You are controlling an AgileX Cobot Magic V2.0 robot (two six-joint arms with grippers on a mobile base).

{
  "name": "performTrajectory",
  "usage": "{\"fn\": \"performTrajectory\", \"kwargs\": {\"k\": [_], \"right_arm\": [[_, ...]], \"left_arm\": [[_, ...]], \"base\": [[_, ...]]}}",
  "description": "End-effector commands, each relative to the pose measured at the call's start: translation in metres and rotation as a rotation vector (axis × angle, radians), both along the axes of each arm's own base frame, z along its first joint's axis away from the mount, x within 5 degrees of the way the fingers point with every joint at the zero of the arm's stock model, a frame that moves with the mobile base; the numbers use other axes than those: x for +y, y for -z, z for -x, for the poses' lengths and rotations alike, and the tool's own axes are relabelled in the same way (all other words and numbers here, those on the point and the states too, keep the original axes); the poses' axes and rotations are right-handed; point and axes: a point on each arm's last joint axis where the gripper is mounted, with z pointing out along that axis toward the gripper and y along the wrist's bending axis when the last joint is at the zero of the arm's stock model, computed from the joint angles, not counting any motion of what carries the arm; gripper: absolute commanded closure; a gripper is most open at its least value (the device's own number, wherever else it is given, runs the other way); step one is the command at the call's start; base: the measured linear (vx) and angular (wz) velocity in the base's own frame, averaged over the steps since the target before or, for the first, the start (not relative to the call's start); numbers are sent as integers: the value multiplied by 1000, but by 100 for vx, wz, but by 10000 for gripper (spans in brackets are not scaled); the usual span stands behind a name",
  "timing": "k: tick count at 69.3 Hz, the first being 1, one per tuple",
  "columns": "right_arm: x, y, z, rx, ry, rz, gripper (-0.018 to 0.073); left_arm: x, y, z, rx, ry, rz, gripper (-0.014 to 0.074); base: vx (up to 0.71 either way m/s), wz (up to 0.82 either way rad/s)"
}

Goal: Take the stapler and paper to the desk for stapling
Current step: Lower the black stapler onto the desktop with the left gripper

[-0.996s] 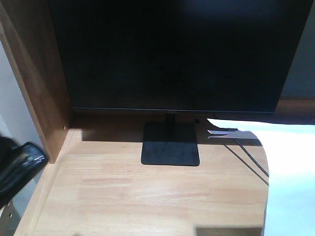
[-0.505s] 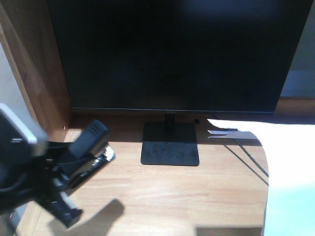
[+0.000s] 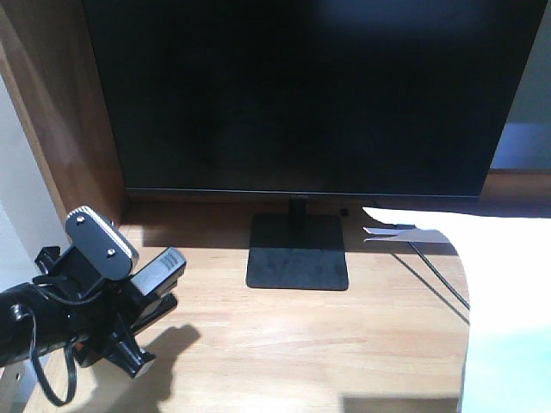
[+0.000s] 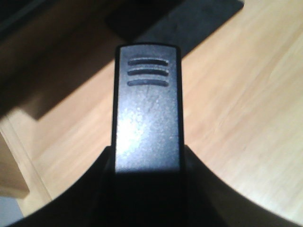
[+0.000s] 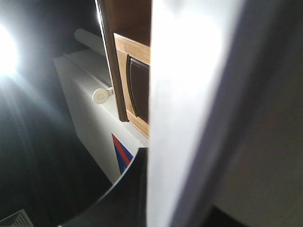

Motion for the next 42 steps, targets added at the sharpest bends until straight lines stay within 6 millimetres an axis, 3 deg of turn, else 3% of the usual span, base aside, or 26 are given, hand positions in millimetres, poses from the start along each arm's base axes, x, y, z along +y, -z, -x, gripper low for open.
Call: {"fn": "performTrajectory", "kwargs": {"k": [1,23,42], "right_arm": [[-1,-13,8,-128,5,-19,561],[-1,-13,8,-128,5,-19,561],[-1,-13,8,-132,5,-20,561]], "left_arm": [[3,-13,-14,-27,16,4,603],[-15,-18,-49,42,317,-15,603],[-40,-3,-70,8,662,10,603]], "base": [[0,0],[0,0],[0,0]]}}
